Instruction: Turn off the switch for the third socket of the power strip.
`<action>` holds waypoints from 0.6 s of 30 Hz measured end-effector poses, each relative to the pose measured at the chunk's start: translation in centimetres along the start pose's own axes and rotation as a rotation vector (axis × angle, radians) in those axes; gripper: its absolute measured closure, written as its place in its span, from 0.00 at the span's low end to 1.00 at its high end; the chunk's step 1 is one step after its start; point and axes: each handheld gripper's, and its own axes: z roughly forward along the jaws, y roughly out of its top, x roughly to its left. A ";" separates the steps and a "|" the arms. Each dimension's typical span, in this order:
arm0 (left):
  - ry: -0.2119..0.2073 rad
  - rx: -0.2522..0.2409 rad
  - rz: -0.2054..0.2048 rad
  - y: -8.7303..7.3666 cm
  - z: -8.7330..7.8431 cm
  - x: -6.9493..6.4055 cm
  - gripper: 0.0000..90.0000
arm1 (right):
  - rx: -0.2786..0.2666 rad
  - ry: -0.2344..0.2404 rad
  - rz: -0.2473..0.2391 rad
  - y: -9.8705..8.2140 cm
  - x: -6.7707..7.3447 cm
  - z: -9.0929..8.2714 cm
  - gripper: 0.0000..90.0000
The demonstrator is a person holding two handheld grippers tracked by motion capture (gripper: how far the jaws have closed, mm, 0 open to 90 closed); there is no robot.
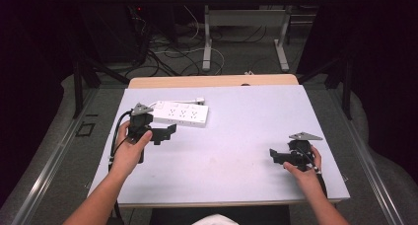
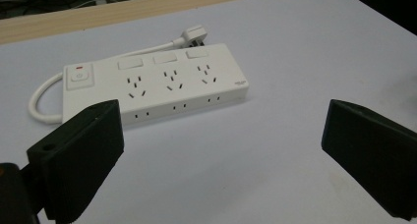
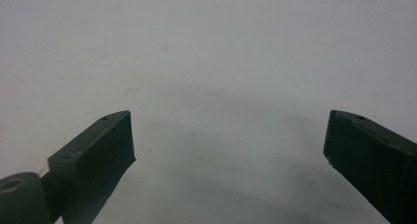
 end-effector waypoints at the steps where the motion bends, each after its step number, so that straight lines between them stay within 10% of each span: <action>1: 0.011 -0.003 0.003 -0.2 -0.1 0.2 0.02 | 0.000 0.002 0.003 0.0 0.0 0.0 0.05; 18: 0.116 -0.029 -0.058 -4.2 -0.8 2.2 0.03 | -0.004 -0.001 0.005 0.0 0.0 -0.1 0.05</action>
